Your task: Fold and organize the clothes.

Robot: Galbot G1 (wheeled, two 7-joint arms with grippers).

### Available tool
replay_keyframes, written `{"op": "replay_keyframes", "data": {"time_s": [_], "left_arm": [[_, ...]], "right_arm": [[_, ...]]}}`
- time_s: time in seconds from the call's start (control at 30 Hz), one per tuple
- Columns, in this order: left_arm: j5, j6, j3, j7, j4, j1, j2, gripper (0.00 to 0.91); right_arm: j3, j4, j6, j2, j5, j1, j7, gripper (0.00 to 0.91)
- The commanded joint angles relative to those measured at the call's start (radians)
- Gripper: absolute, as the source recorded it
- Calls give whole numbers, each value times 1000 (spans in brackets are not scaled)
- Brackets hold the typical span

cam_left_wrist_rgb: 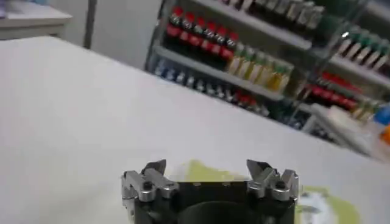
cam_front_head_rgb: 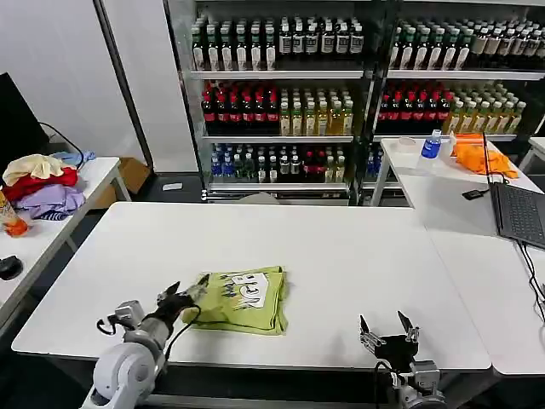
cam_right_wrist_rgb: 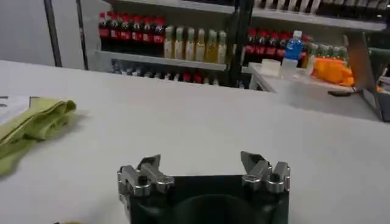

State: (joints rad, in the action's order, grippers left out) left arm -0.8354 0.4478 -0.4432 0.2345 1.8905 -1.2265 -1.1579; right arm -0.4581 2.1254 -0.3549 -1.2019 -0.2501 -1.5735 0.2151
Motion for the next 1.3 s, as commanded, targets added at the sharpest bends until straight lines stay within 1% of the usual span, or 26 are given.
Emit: {"op": "replay_keyframes", "data": {"time_s": [0.03, 0.17, 0.4, 0.5, 0.53, 0.57, 0.6, 0.63, 0.9, 1.3], "left_arm": [[16, 56, -57, -43, -72, -34, 4, 907], [-77, 95, -39, -66, -52, -24, -37, 907], [-94, 105, -5, -91, -95, 5, -51, 907], [-52, 98, 4, -95, -132, 18, -53, 907], [-44, 91, 4, -96, -148, 23, -53, 877], [-46, 91, 0, -99, -156, 26, -52, 504], [-50, 90, -2, -99, -157, 26, -51, 312], [-61, 89, -4, -102, -153, 25, -49, 20], [-206, 93, -28, -116, -113, 2, -53, 20], [-330, 93, -76, -110, -100, 13, -59, 20]], "right_arm": [[1, 6, -2, 0, 1, -1, 0, 907], [-1, 12, -4, 1, 2, -6, 1, 907], [-12, 20, -1, 2, 3, -21, -1, 907], [-16, 23, 1, 1, 3, -26, -1, 907], [-18, 24, 1, 1, 3, -28, -1, 907], [-19, 25, 2, 1, 4, -30, -1, 907], [-20, 26, 3, 0, 4, -32, -1, 907], [-21, 27, 4, 0, 4, -34, -1, 907], [-24, 34, 5, -6, 7, -39, -1, 907], [-28, 41, 4, -11, 10, -45, 0, 907]]}}
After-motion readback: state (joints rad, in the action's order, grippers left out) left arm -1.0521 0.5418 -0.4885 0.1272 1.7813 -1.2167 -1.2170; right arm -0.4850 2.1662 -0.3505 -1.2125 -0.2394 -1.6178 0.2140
